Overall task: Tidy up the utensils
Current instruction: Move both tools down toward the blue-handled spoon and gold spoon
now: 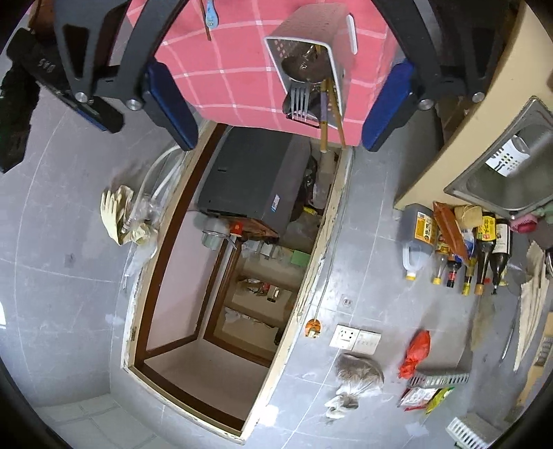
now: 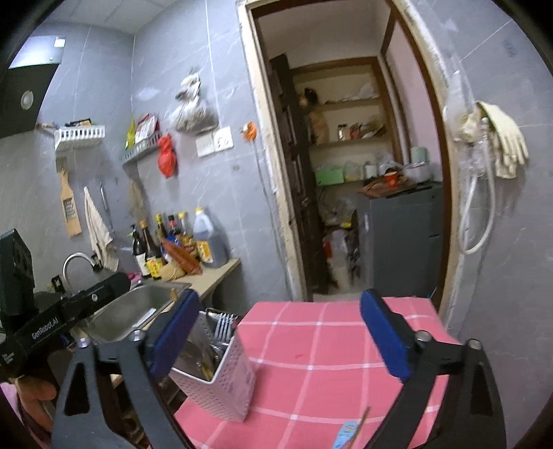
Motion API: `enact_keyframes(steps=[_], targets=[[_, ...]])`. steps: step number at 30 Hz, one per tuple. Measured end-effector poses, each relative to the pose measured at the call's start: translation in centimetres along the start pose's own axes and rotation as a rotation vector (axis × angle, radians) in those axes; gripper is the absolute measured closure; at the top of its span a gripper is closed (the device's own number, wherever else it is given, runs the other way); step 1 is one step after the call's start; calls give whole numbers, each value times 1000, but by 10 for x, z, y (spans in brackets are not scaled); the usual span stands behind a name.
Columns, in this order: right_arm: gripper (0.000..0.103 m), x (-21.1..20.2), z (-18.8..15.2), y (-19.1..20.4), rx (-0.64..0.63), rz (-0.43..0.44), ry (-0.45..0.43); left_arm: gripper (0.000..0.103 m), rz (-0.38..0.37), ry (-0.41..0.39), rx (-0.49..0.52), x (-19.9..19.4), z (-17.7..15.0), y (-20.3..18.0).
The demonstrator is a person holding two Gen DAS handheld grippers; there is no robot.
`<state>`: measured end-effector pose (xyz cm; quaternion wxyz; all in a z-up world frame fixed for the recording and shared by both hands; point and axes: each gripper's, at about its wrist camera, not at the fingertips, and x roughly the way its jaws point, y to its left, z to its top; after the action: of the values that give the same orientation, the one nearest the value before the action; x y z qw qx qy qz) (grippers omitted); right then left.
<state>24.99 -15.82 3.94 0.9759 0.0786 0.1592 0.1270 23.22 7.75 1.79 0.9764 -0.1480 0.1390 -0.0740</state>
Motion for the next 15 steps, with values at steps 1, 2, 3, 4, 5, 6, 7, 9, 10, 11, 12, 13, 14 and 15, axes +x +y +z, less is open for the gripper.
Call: enact_keyframes(steps=[1, 2, 3, 4, 5, 6, 7, 9, 10, 11, 12, 13, 14, 15], targets=[[4, -5, 1, -3, 0, -9, -9, 3, 2, -4, 10, -2, -2, -4], [1, -10, 0, -7, 1, -20, -16, 1, 6, -7, 22, -4, -4, -8], [1, -13, 0, -8, 1, -27, -20, 0, 11, -8, 34, -5, -6, -12], [1, -16, 0, -11, 1, -34, -21, 0, 14, -5, 43, -6, -7, -16], [1, -20, -2, -15, 2, -43, -19, 0, 13, 2, 52, -7, -10, -20], [1, -22, -3, -17, 3, -49, -17, 0, 11, 10, 60, -8, -13, -23], [1, -25, -5, -21, 3, -57, -14, 0, 8, 18, 67, -9, -15, -27], [1, -30, -9, -27, 3, -69, -6, 0, 4, 32, 84, -11, -22, -35], [1, -32, -11, -31, 3, -76, 1, 0, 3, 39, 90, -12, -25, -38], [1, -34, -13, -34, 4, -82, 9, 0, 1, 48, 97, -13, -29, -42], [1, -35, -15, -38, 7, -85, 16, 0, -2, 57, 102, -13, -33, -45], [1, -37, -18, -42, 9, -89, 22, 0, -3, 64, 104, -13, -35, -47], [1, -39, -20, -46, 10, -92, 29, 0, -2, 73, 105, -13, -39, -50], [1, -40, -23, -51, 9, -94, 39, 0, -5, 80, 105, -12, -42, -53]])
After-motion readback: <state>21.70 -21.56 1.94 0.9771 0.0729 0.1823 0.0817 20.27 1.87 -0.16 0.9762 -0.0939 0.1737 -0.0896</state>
